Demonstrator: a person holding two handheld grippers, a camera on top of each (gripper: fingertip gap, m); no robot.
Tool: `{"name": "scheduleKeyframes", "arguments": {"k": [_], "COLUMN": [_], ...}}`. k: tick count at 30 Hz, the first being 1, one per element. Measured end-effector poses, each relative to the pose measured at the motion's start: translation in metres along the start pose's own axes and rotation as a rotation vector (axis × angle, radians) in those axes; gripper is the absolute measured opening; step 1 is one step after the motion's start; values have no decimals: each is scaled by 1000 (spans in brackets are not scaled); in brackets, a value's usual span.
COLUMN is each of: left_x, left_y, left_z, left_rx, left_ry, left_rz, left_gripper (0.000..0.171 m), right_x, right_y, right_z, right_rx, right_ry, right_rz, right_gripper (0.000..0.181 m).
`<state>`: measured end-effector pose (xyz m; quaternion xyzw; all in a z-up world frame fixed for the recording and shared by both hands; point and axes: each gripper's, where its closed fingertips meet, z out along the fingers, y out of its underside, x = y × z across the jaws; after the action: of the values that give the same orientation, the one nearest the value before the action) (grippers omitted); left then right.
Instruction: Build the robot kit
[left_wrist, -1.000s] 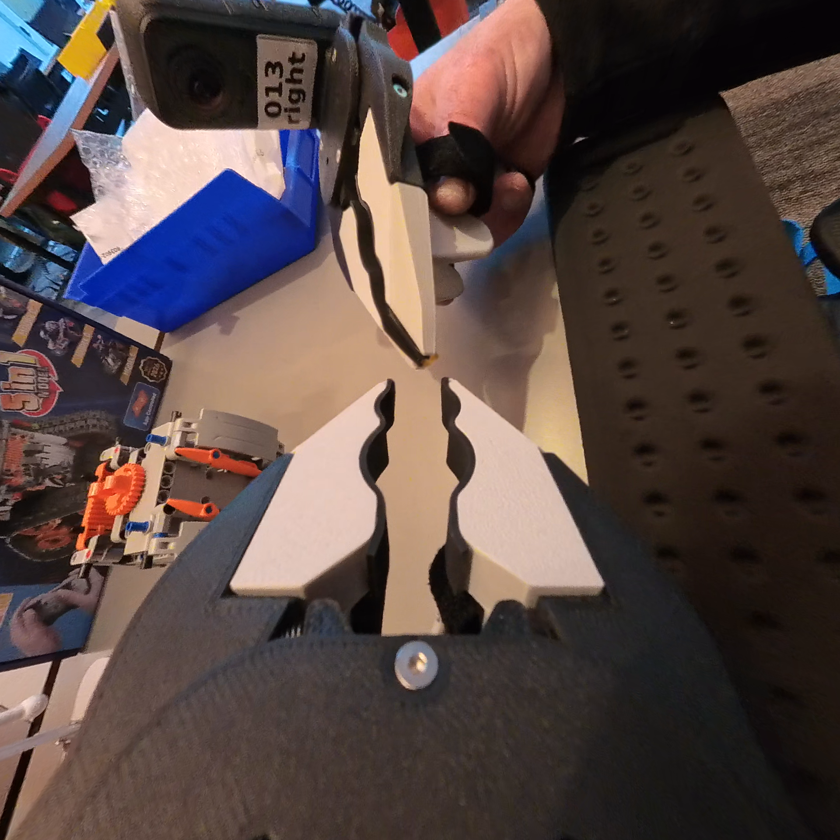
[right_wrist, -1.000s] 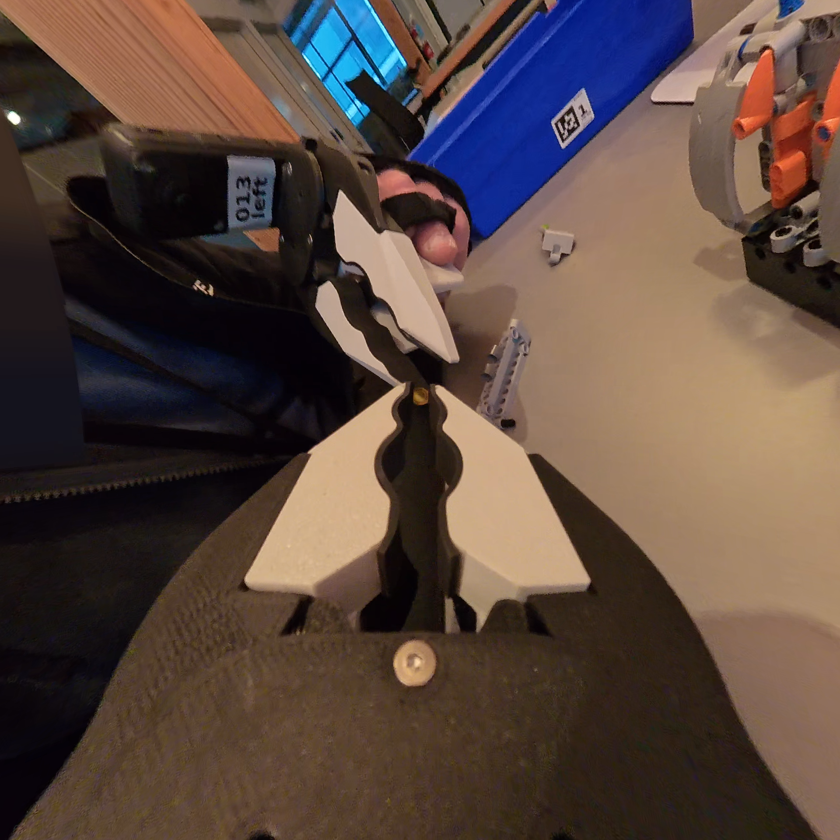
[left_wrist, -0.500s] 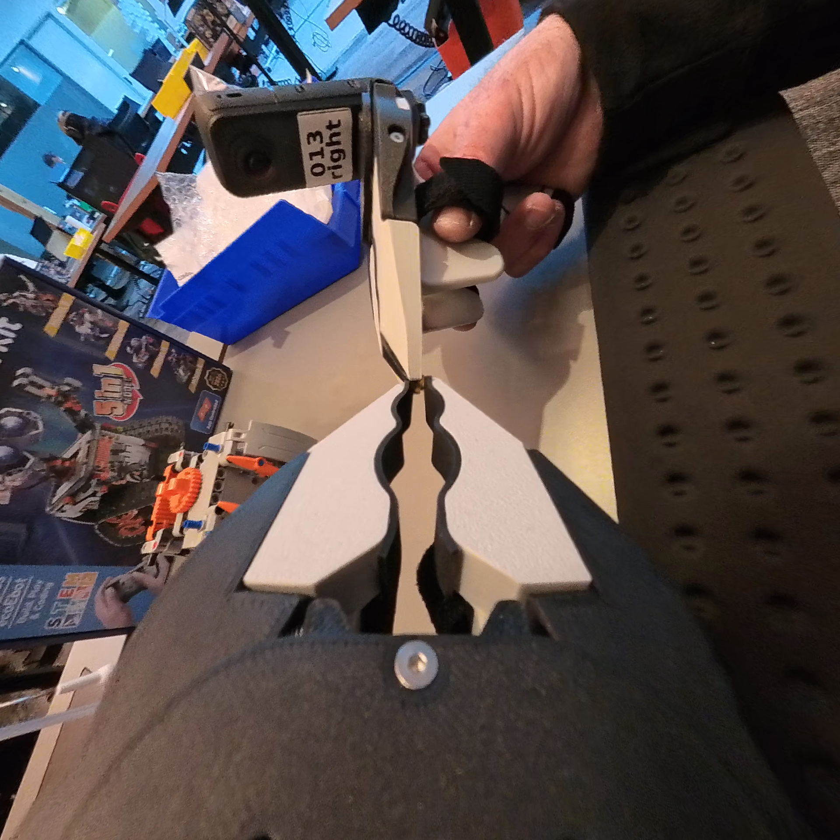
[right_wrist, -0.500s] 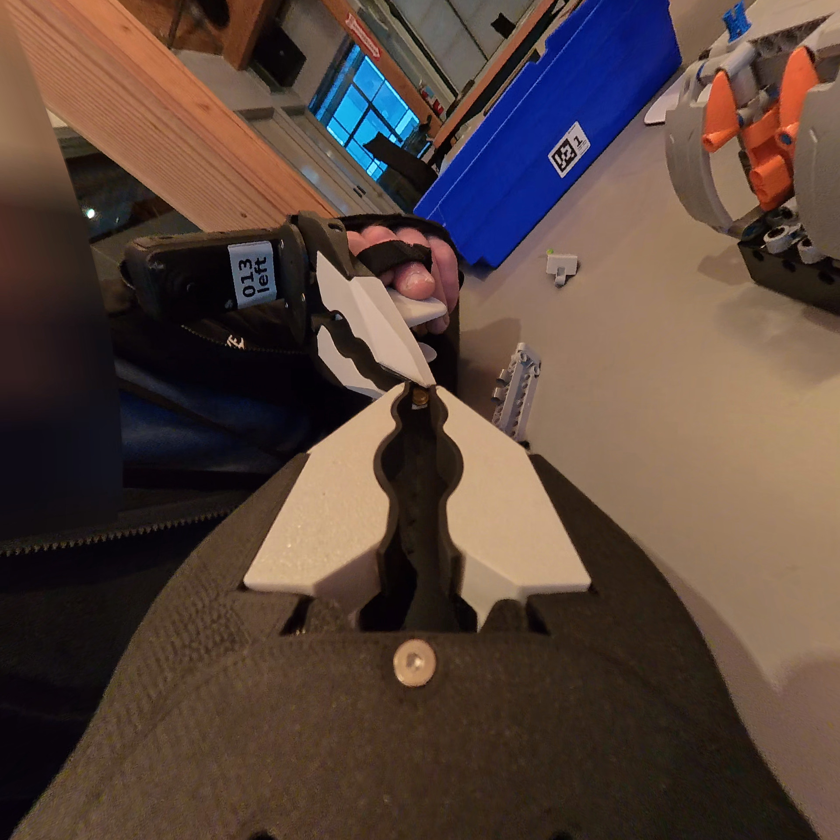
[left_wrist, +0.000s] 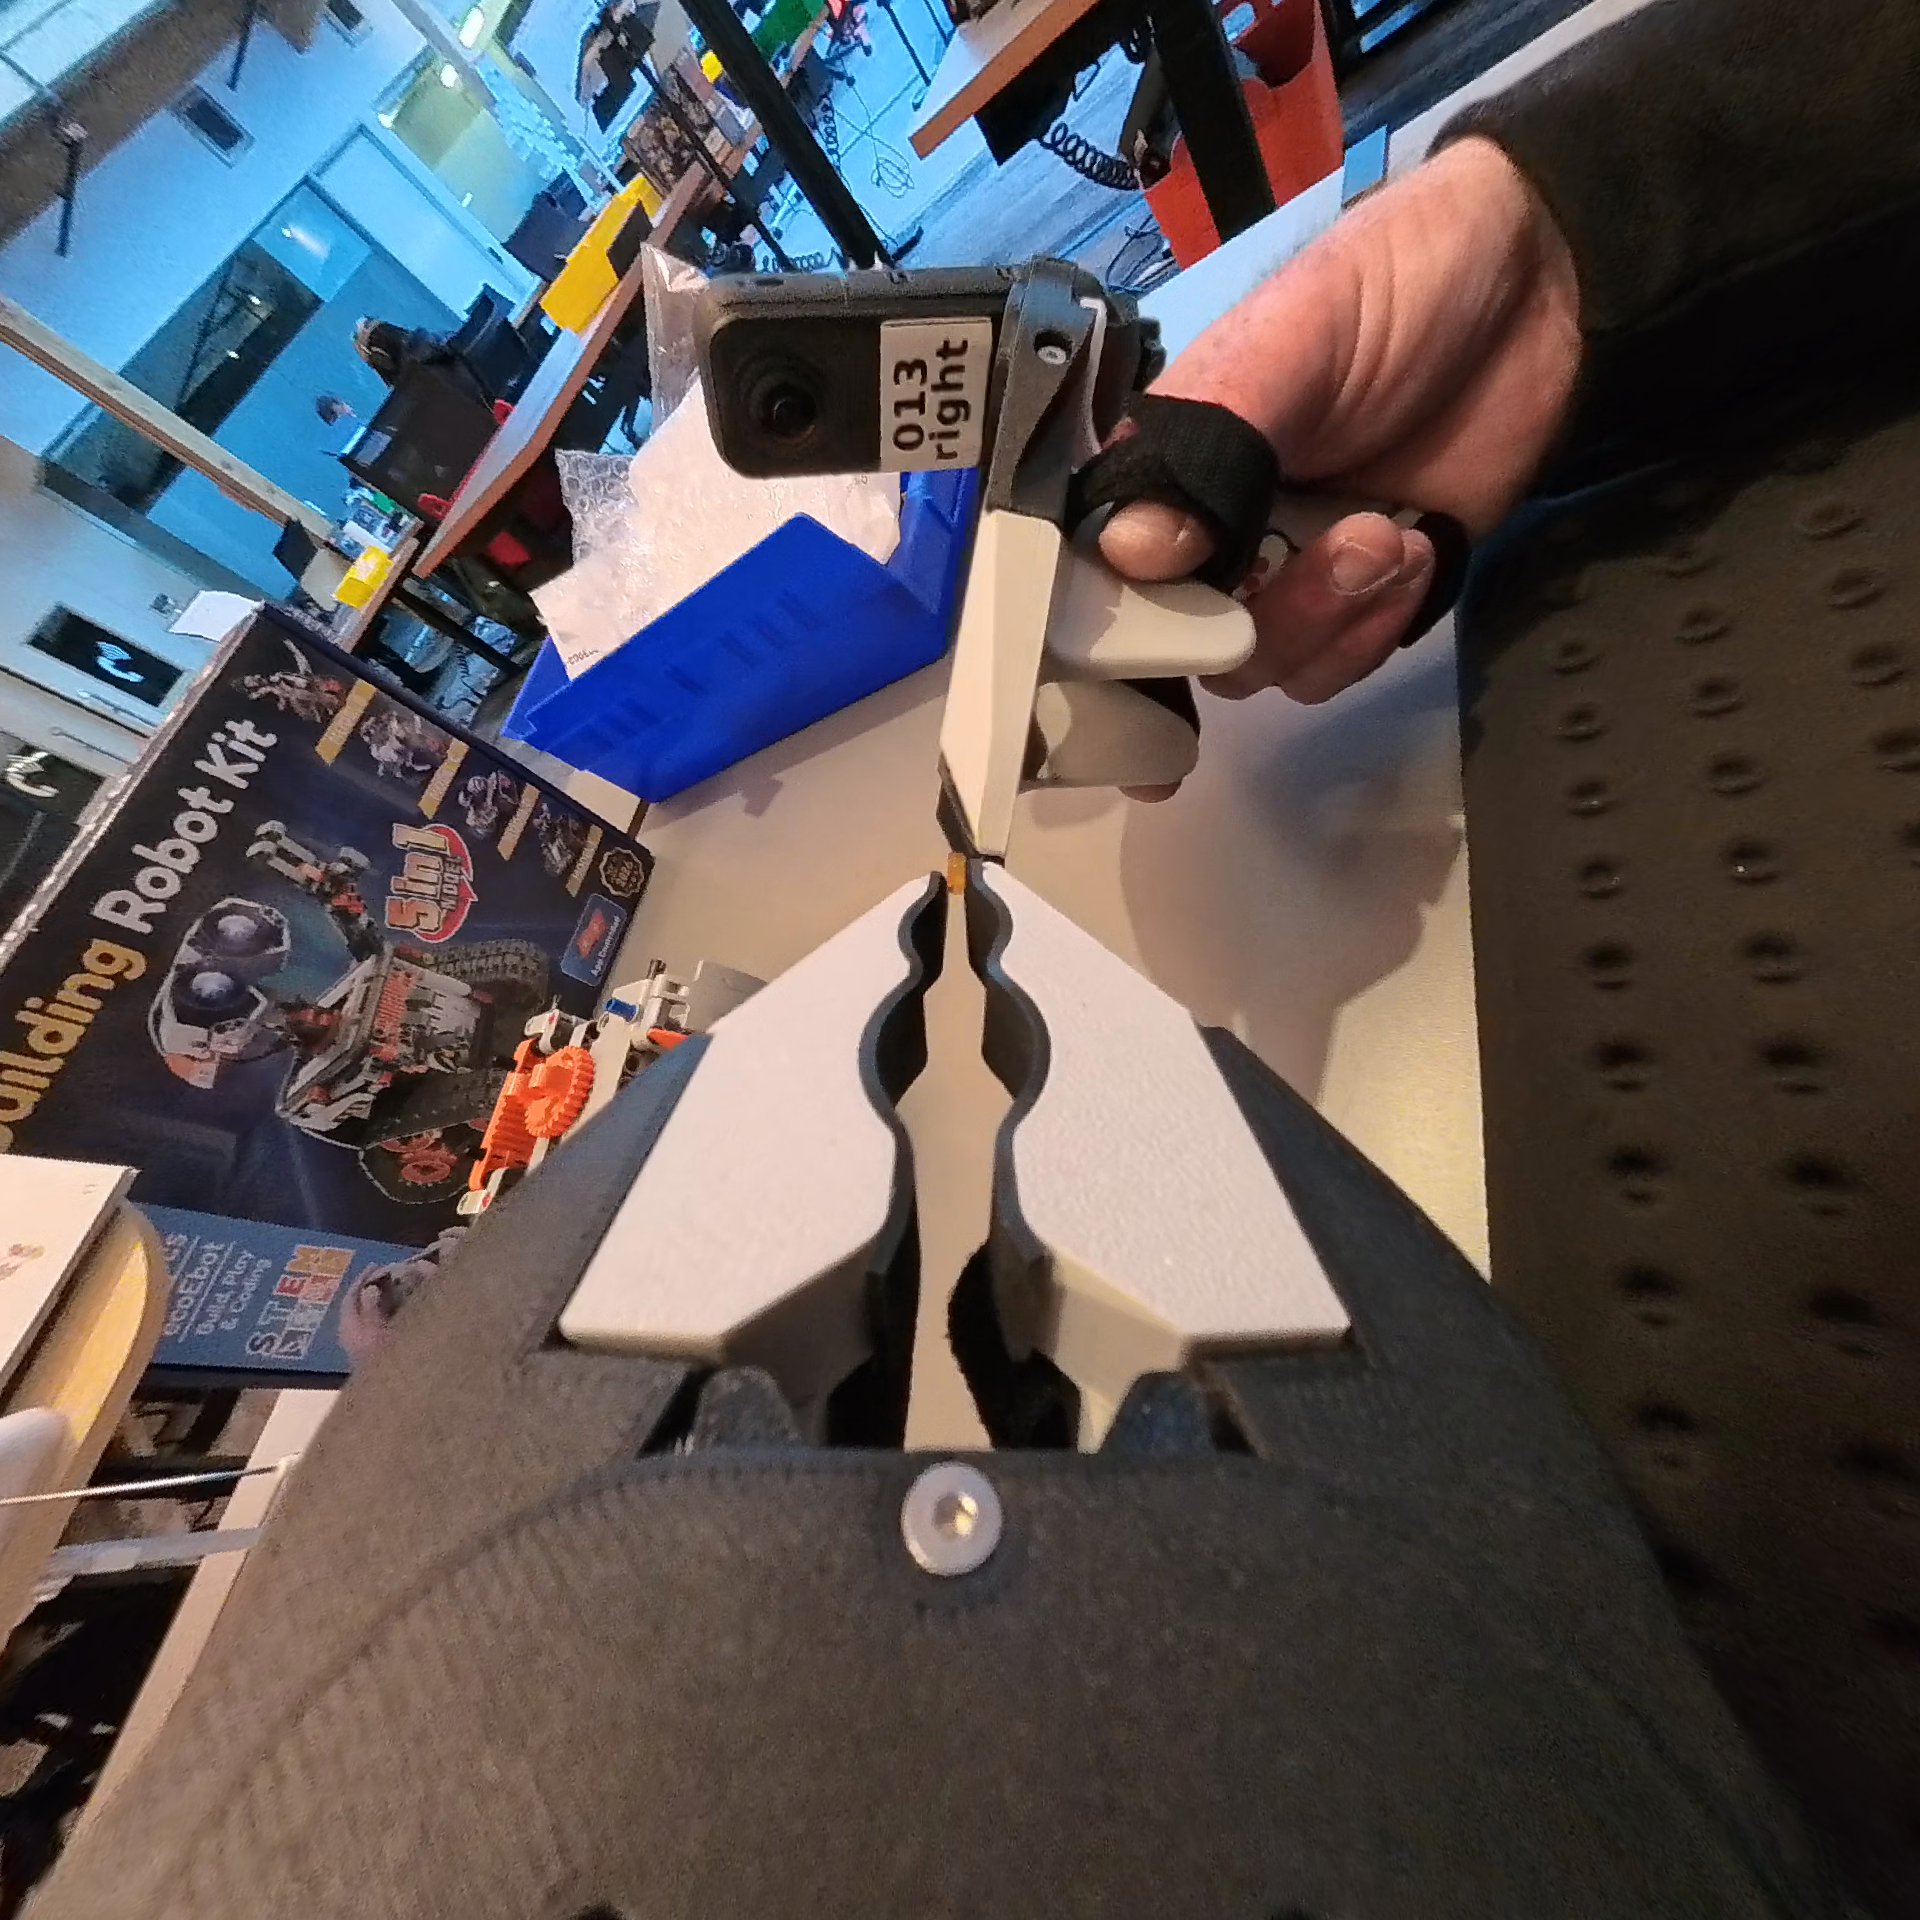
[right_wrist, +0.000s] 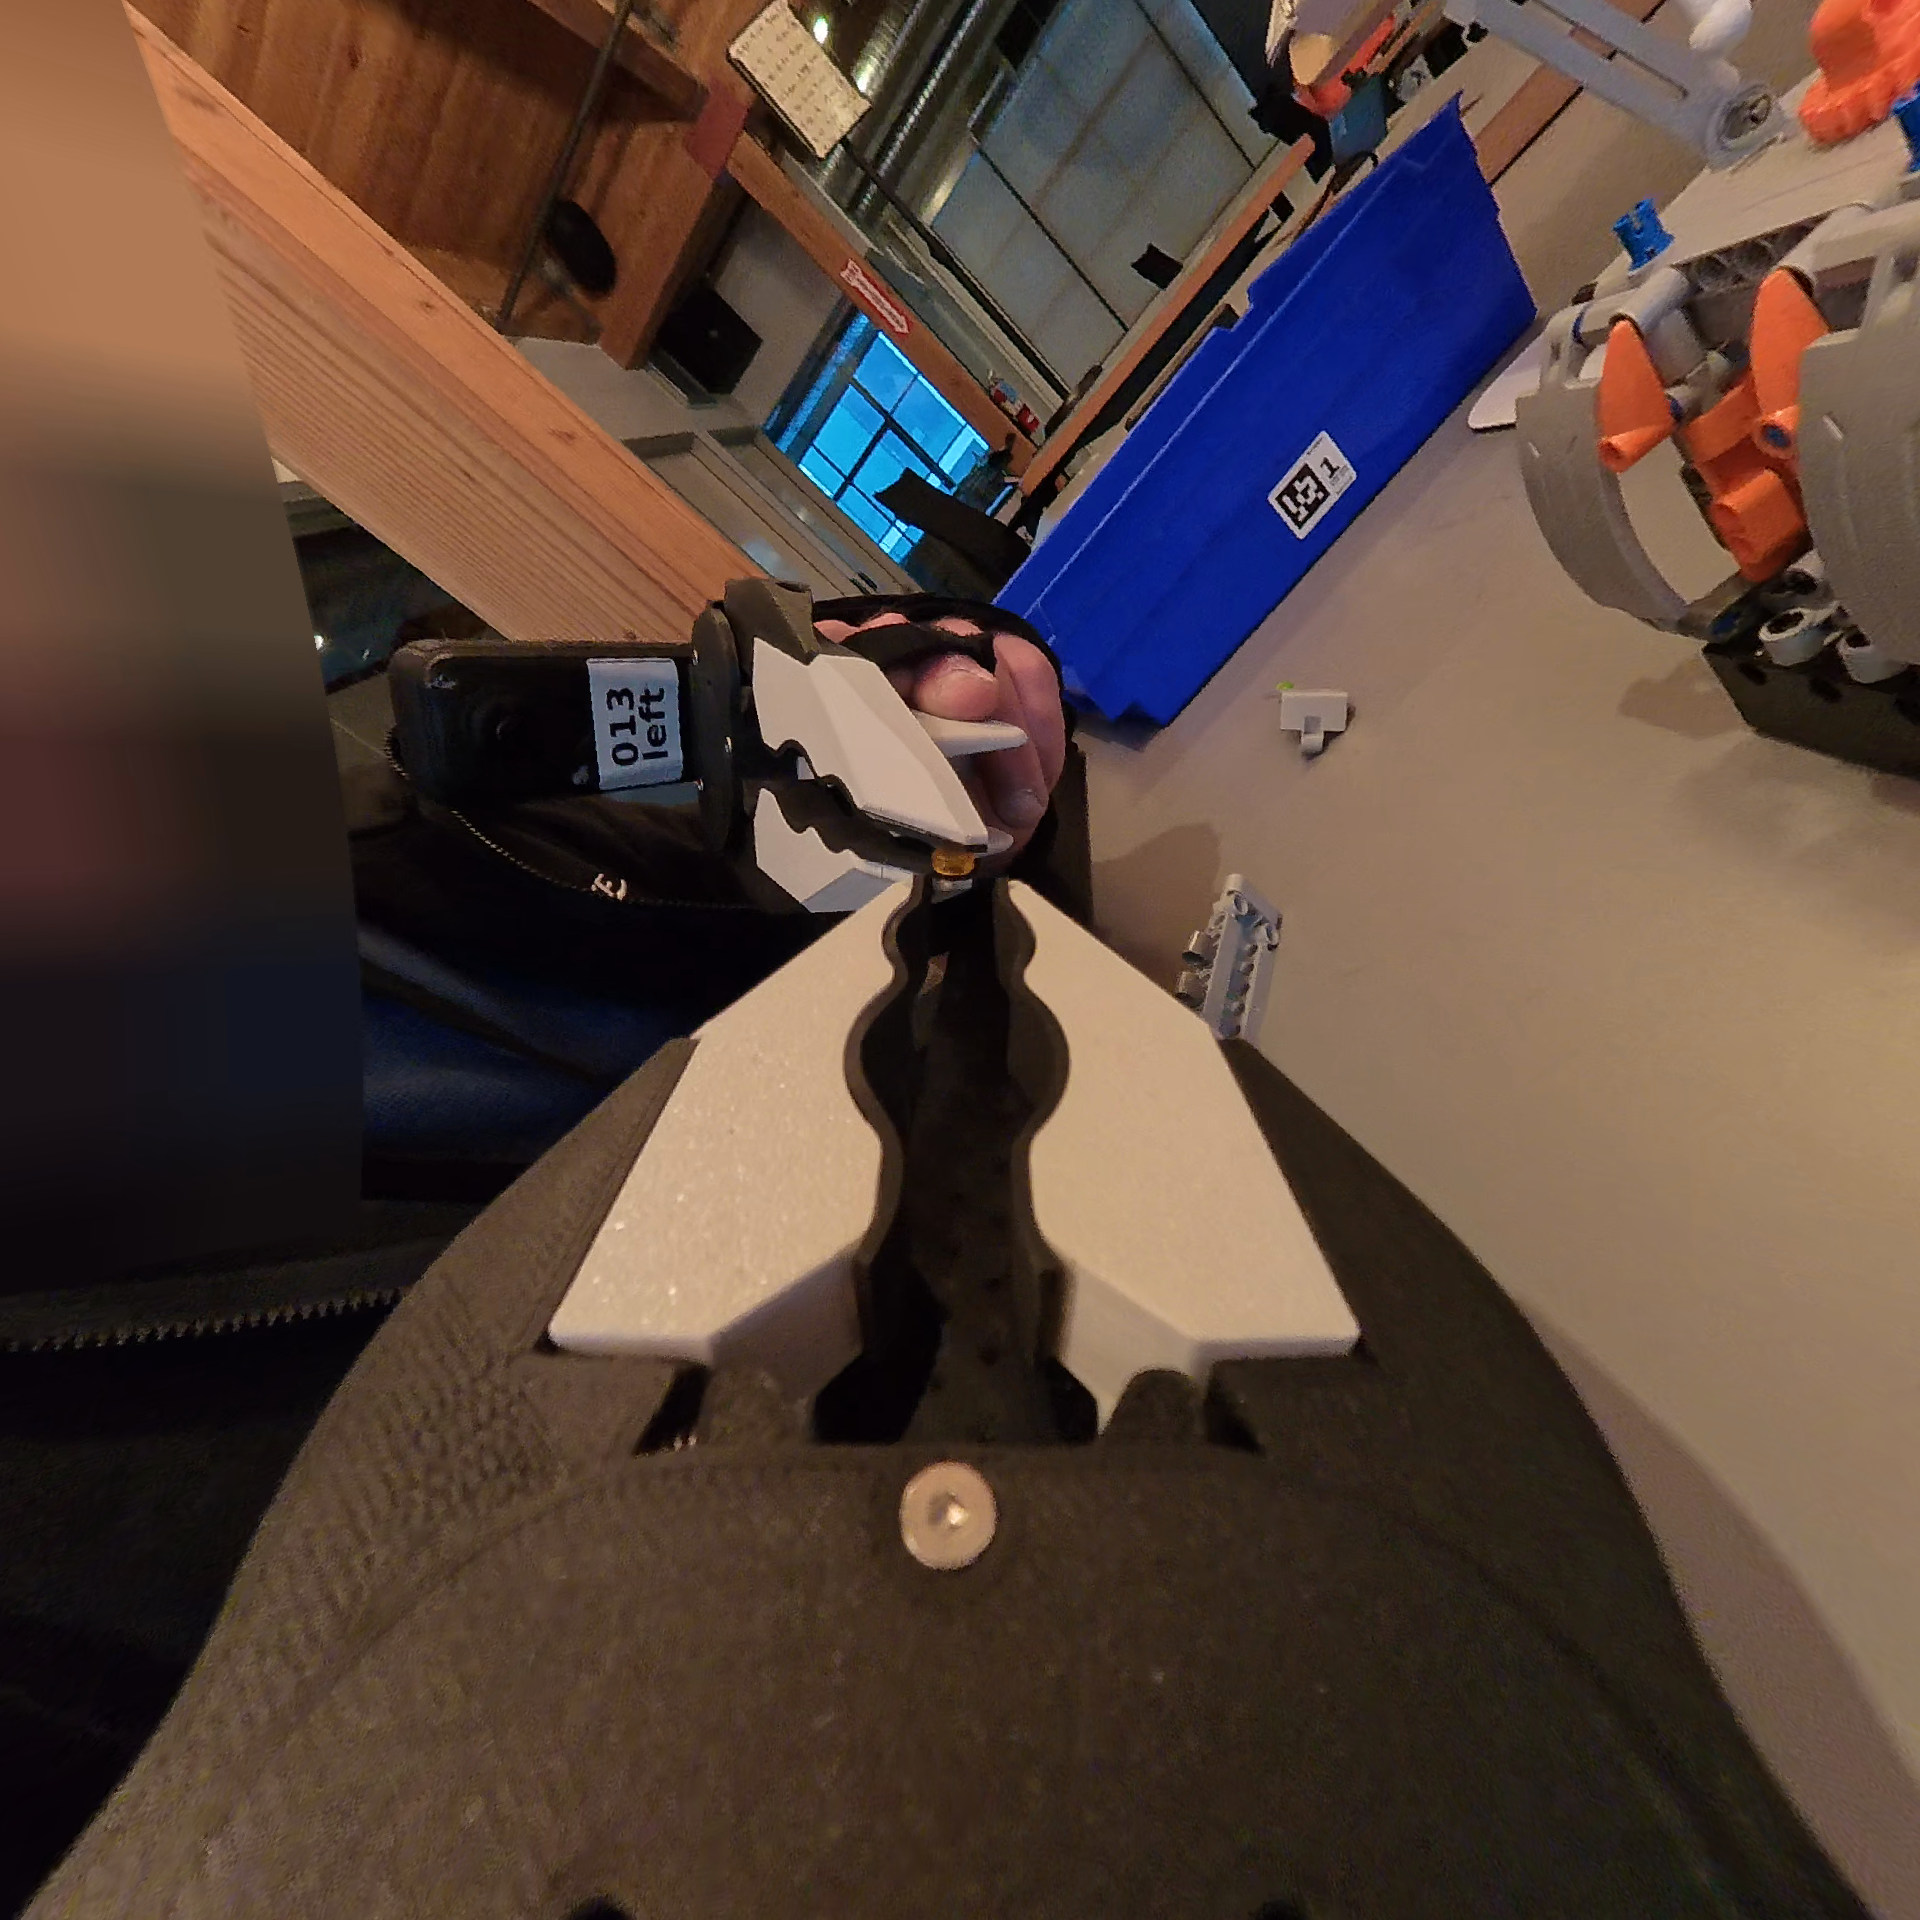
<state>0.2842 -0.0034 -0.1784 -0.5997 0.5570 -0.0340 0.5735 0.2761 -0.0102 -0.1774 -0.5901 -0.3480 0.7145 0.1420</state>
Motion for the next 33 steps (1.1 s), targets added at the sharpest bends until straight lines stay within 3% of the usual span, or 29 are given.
{"name": "scheduleKeyframes", "arguments": {"k": [16, 33], "left_x": [1, 20], "left_y": [-9, 3], "left_z": [-3, 0], "left_rx": [31, -20], "left_ry": [-41, 89], "left_rz": [87, 163], "left_gripper": [2, 2], "right_x": [-12, -1], "right_y": [-3, 14], "right_z": [1, 2], "right_rx": [47, -120], "right_ry": [-63, 57], "right_rz": [-35, -111], "right_gripper": [5, 5]}}
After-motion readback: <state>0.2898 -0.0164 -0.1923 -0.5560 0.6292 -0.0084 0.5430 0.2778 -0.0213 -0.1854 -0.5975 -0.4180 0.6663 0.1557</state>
